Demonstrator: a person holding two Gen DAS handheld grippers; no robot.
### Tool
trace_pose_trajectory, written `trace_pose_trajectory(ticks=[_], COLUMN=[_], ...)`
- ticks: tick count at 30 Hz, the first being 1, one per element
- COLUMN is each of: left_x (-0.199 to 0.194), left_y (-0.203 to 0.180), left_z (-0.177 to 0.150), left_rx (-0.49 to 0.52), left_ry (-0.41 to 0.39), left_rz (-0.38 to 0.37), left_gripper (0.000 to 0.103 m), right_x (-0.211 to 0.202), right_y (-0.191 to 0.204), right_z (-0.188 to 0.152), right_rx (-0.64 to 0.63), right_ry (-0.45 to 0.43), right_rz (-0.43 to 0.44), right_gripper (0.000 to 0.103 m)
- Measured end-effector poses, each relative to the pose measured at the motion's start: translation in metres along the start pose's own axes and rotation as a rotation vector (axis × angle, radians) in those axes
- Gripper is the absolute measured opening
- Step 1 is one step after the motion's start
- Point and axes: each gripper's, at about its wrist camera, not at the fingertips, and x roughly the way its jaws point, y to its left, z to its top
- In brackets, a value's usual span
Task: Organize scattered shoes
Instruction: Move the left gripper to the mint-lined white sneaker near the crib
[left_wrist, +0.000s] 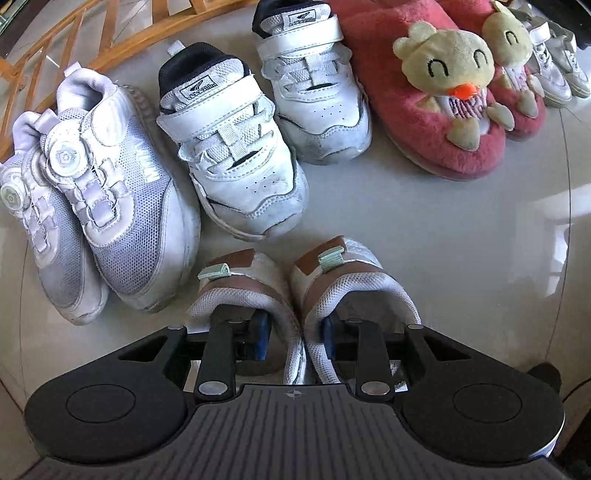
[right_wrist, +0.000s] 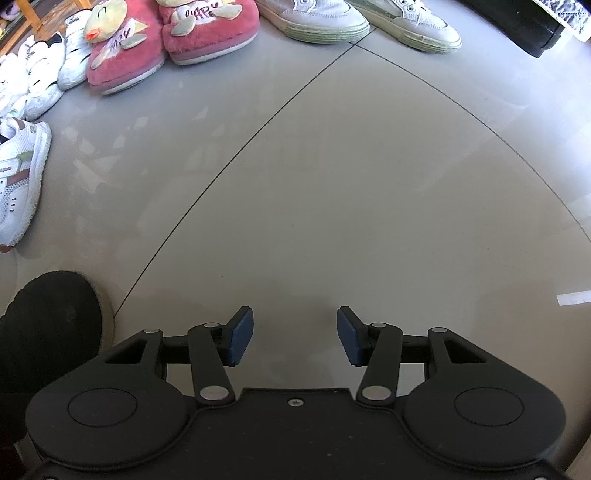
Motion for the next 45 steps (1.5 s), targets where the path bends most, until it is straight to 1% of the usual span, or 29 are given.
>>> trace_pose_trajectory(ticks=[4, 8, 13, 16, 18, 19, 20, 24, 25, 26, 28, 33, 35, 37, 41, 43, 45], left_x=[-0.009, -0.027, -0.073, -0.096, -0.076, -0.075, -0.073, -0.072, -0.071, -0.075, -0.072, -0.056, -0.049, -0.040, -0.024, -0.018, -0.014], left_y=[-0.001, 0.000, -0.016, -0.028, -0.053, -0.069, -0.076, -0.137, -0.154, -0.163, -0.184, -0.219, -0.233, -0.244, -0.258, -0.256, -0.255], left_z=[-0.005, -0.015, -0.015, -0.011, 0.007, 0.020, 0.030, 0.049, 0.058, 0.062, 0.083, 0.130, 0.149, 0.164, 0.184, 0.195, 0.202], left_rx=[0.043, 0.101, 0.174, 0.218, 0.250, 0.272, 0.283, 0.355, 0.379, 0.390, 0.403, 0.398, 0.409, 0.424, 0.464, 0.457, 0.438], left_ry=[0.013, 0.021, -0.064, -0.121, -0.161, -0.184, -0.196, -0.273, -0.317, -0.342, -0.403, -0.501, -0.534, -0.539, -0.531, -0.508, -0.486], left_rz=[0.010, 0.004, -0.042, -0.073, -0.112, -0.137, -0.150, -0.207, -0.213, -0.211, -0.209, -0.213, -0.198, -0.189, -0.169, -0.202, -0.223], left_gripper=[0.044, 0.046, 0.049, 0.057, 0.057, 0.057, 0.057, 0.057, 0.057, 0.057, 0.057, 0.057, 0.057, 0.057, 0.057, 0.057, 0.060], right_x=[-0.002, -0.003, -0.004, -0.004, -0.005, -0.006, -0.008, -0.010, -0.010, -0.009, -0.009, -0.011, -0.012, -0.012, -0.011, -0.010, -0.009], right_y=[-0.003, -0.007, -0.009, -0.008, -0.008, -0.007, -0.008, -0.011, -0.012, -0.014, -0.017, -0.020, -0.020, -0.021, -0.024, -0.026, -0.027], right_z=[-0.003, -0.005, -0.005, -0.003, -0.003, -0.003, -0.003, -0.005, -0.006, -0.007, -0.010, -0.009, -0.008, -0.008, -0.009, -0.011, -0.011], right_rx=[0.006, 0.016, 0.019, 0.024, 0.022, 0.020, 0.020, 0.031, 0.035, 0.040, 0.051, 0.056, 0.058, 0.060, 0.067, 0.072, 0.072], right_ry=[-0.003, -0.002, -0.008, -0.013, -0.018, -0.021, -0.025, -0.029, -0.028, -0.025, -0.019, -0.027, -0.032, -0.032, -0.025, -0.020, -0.015], right_rz=[0.001, -0.003, -0.007, -0.011, -0.011, -0.011, -0.010, -0.012, -0.014, -0.017, -0.023, -0.021, -0.018, -0.018, -0.021, -0.023, -0.024], right_gripper=[0.054, 0.054, 0.054, 0.054, 0.054, 0.054, 0.054, 0.054, 0.054, 0.054, 0.054, 0.054, 0.054, 0.054, 0.054, 0.054, 0.055])
